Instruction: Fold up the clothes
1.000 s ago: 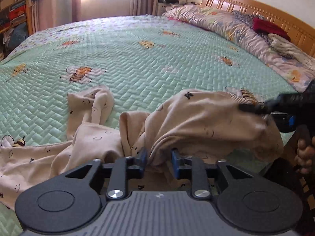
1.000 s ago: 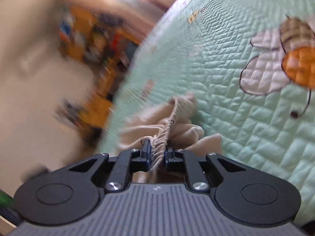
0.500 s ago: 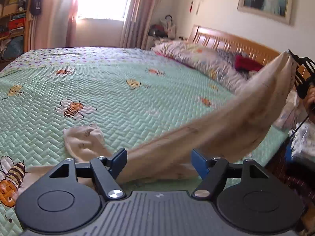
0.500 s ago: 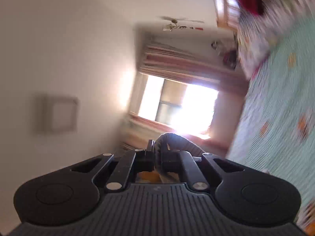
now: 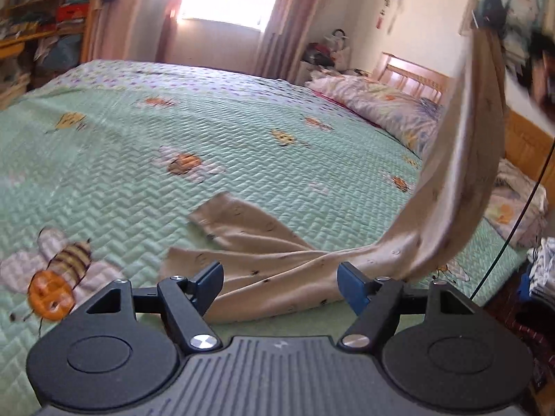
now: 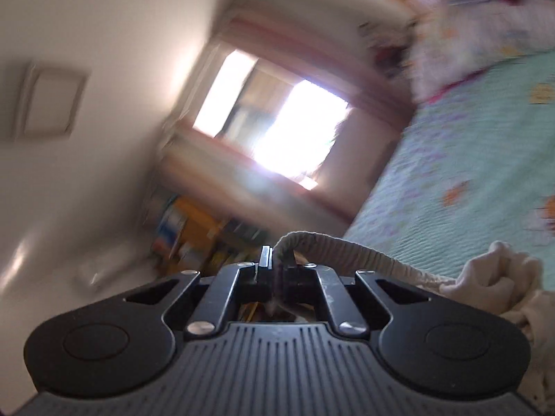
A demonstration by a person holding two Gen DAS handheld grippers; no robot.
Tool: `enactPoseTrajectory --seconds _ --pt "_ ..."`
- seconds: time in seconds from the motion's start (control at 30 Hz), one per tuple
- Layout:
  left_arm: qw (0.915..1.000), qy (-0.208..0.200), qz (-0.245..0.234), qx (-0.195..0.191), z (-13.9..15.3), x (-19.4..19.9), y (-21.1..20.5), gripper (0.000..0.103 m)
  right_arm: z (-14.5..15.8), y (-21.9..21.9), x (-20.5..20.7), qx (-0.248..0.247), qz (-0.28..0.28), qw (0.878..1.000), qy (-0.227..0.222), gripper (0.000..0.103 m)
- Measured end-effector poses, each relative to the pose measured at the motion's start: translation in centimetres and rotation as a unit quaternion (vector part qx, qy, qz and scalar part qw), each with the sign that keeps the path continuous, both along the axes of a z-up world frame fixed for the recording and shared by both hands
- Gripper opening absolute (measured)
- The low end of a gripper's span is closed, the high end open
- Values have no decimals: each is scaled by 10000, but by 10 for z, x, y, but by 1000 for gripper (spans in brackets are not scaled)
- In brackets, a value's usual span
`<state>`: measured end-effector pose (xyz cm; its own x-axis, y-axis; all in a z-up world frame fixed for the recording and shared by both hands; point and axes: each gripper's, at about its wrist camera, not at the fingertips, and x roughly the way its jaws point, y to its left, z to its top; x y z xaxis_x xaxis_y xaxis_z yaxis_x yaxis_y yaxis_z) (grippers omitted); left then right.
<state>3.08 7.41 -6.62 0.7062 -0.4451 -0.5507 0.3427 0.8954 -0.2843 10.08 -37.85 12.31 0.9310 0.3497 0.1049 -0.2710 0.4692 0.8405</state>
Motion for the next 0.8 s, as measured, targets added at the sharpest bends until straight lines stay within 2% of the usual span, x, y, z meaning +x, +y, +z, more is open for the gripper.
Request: enactPoseTrajectory --seconds 0.07,0.13,0.17,0.2,0.23,0.27,0.33,0.37,0.4,0.47,0.57,0.63,0.77,0.8 --pt "9998 60 132 -113 -5 -2 14 75 47 76 25 -437 754 9952 -448 6" --pt "9994 88 263 -211 -8 -4 29 75 76 162 50 -797 1779 9775 -806 10" --pt "9991 90 321 -256 -9 -5 36 75 83 208 58 -1025 2302 9642 -832 13" --pt "9989 58 381 -282 -9 -7 43 75 90 254 66 -1251 2815 9475 -853 20" --pt "9986 25 433 -299 -9 -9 50 75 89 295 74 -1568 3247 9294 -783 33" --pt "9984 1 473 -316 -9 -11 57 75 86 330 79 -1937 3525 9129 -694 38" --pt "9979 -8 535 -363 -11 -11 68 75 76 388 80 -2806 3788 8806 -479 57" --pt "9976 2 562 -397 -13 -12 73 75 65 408 83 -3224 3878 8630 -317 58" --pt "9973 12 589 -431 -15 -12 79 75 52 422 84 -3544 3925 8485 -198 58" --pt "9966 68 629 -530 -21 -10 87 75 20 431 89 -3797 4109 8288 -39 57" --pt "9950 175 702 -685 -29 -8 97 75 -12 430 82 -3865 4250 8184 118 57" --pt "9938 244 729 -801 -34 -6 102 75 -28 417 78 -3821 4222 8220 116 57" --pt "9935 249 711 -853 -36 -3 102 75 -40 413 66 -3842 4251 8195 -81 57" --pt "9941 202 714 -785 -35 -4 101 75 -41 419 62 -4031 4336 8058 -163 59"
